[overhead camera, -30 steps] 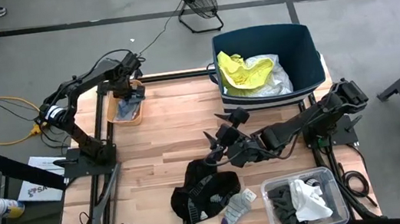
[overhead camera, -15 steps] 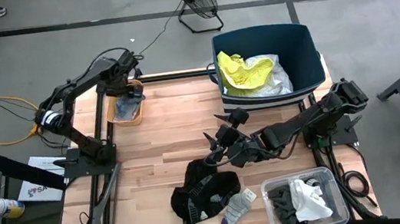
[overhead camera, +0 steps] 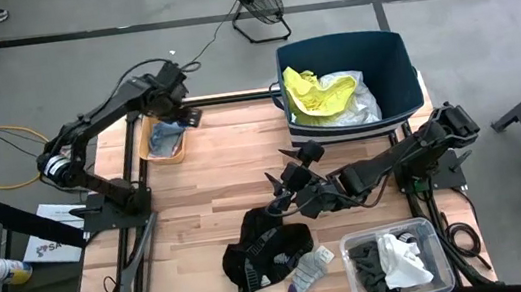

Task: Pick & Place Cloths
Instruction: Put the blue sock into the yellow bin

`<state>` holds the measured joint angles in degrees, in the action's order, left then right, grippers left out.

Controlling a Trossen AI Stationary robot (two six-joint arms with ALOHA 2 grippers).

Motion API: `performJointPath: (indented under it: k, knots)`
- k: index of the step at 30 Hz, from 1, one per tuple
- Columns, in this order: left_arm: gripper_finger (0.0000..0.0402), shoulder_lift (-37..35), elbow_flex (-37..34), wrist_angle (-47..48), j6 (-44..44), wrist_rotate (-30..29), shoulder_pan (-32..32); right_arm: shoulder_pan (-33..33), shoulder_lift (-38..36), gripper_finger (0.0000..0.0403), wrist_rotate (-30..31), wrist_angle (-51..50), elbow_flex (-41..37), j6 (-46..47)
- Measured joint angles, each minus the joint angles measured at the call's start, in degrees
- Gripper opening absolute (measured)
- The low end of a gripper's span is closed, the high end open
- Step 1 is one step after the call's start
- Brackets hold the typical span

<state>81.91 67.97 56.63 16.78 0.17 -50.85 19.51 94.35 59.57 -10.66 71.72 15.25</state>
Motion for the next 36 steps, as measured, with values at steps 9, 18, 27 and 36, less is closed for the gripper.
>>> performJointPath:
  k: [9, 18, 27, 36]
  knots:
    - [0.0011, 0.02, -0.22, -2.11, 2.09, -1.76, 3.28, 0.0, 0.0, 0.032, 0.0, -0.19, 0.0, -0.02]
    - [0.0001, 0.63, -6.05, -8.08, 4.33, 0.8, 3.26, 0.0, 0.0, 0.032, 0.0, -0.33, 0.0, -0.02]
    - [0.0, 0.94, -8.87, -12.55, 7.23, -1.04, 3.24, -0.07, 0.0, 0.032, 0.0, -0.45, 0.0, -0.02]
    - [0.0, 2.04, -11.6, -12.76, 9.42, -10.8, 3.26, -0.04, 0.0, 0.032, 0.0, -1.2, 0.0, 0.07]
